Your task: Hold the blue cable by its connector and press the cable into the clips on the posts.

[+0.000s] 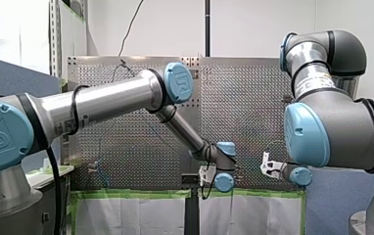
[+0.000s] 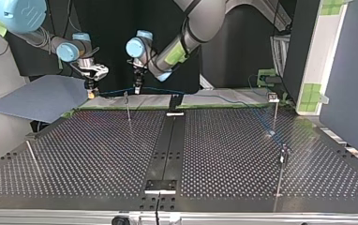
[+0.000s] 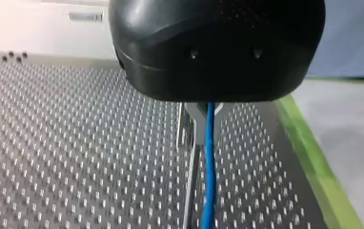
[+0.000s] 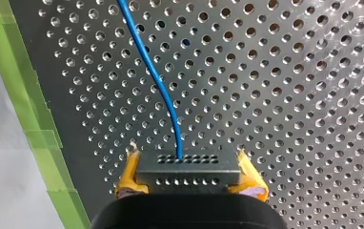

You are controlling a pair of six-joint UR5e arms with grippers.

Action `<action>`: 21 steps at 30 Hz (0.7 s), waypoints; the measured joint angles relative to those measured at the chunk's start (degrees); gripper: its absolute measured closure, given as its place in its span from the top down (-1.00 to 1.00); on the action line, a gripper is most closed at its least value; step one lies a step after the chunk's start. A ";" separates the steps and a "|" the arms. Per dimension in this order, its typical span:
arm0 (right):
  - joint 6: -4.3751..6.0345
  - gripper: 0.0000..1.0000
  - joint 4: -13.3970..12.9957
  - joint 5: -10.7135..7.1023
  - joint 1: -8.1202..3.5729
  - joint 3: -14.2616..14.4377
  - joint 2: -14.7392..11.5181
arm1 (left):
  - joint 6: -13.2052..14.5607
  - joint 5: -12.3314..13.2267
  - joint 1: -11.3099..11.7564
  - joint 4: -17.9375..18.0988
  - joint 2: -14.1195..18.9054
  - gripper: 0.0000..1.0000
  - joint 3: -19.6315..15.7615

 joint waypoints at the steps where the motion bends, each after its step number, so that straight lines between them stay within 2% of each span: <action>1: 0.00 -0.97 0.00 0.00 0.00 -0.01 0.00 | -0.01 0.00 -0.19 -0.01 0.00 -1.00 0.02; 21: 0.00 -0.97 -0.15 0.04 0.08 -0.06 0.07 | -0.23 0.87 2.32 -0.80 -0.58 -1.00 2.64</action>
